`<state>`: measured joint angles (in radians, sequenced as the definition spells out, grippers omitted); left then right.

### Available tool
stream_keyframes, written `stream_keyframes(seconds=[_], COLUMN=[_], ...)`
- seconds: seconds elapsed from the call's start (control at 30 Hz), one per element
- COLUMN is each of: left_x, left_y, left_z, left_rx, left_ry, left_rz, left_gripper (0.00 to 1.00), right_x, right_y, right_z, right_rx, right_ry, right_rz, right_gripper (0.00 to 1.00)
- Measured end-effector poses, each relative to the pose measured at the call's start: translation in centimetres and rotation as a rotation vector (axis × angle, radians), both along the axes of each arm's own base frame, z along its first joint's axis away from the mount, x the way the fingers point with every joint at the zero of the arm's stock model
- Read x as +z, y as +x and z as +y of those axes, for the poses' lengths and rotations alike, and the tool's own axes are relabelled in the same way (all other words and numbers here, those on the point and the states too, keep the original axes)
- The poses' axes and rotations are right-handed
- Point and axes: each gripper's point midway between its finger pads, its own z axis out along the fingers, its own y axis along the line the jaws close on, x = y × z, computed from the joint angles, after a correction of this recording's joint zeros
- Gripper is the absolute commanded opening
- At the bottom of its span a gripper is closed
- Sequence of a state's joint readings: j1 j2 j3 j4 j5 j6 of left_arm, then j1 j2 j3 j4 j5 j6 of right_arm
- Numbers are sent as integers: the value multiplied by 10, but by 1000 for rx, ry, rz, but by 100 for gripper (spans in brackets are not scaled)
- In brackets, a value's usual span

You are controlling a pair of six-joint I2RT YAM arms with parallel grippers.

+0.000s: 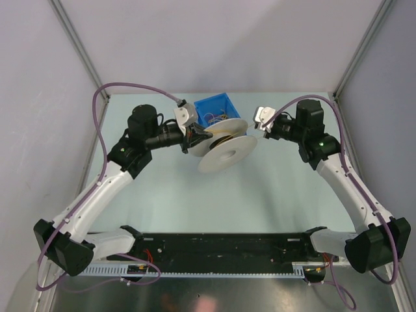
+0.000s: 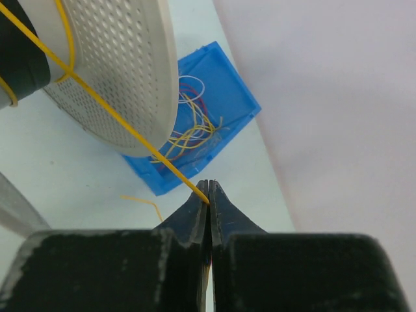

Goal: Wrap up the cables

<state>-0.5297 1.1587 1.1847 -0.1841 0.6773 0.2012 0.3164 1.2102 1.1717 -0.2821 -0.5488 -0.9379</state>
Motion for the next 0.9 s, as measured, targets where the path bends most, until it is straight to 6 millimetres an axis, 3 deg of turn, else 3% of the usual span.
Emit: stream_keyframes(seconds=[0.1, 0.2, 0.3, 0.37, 0.6, 0.73, 0.9], left_x=[4, 20, 39, 55, 99, 110, 116], left_y=[-3, -2, -6, -9, 1, 15, 31], left_z=[0, 0, 1, 2, 5, 7, 13], left_rx=[-16, -18, -30, -35, -9, 20, 66], left_ry=[-8, -34, -66, -96, -183, -214, -254], left_rz=[16, 25, 41, 42, 69, 103, 176], left_gripper=[0, 0, 0, 0, 0, 0, 0], right_x=[-4, -10, -17, -22, -31, -35, -32], right_y=[-4, -6, 1, 4, 0, -4, -12], right_z=[4, 2, -12, -19, -22, -26, -24], right_rx=[21, 13, -51, -87, -118, -134, -140], right_ry=[29, 51, 66, 75, 93, 111, 155], right_rz=[44, 101, 150, 184, 255, 301, 342], right_gripper=[6, 25, 50, 59, 81, 92, 96])
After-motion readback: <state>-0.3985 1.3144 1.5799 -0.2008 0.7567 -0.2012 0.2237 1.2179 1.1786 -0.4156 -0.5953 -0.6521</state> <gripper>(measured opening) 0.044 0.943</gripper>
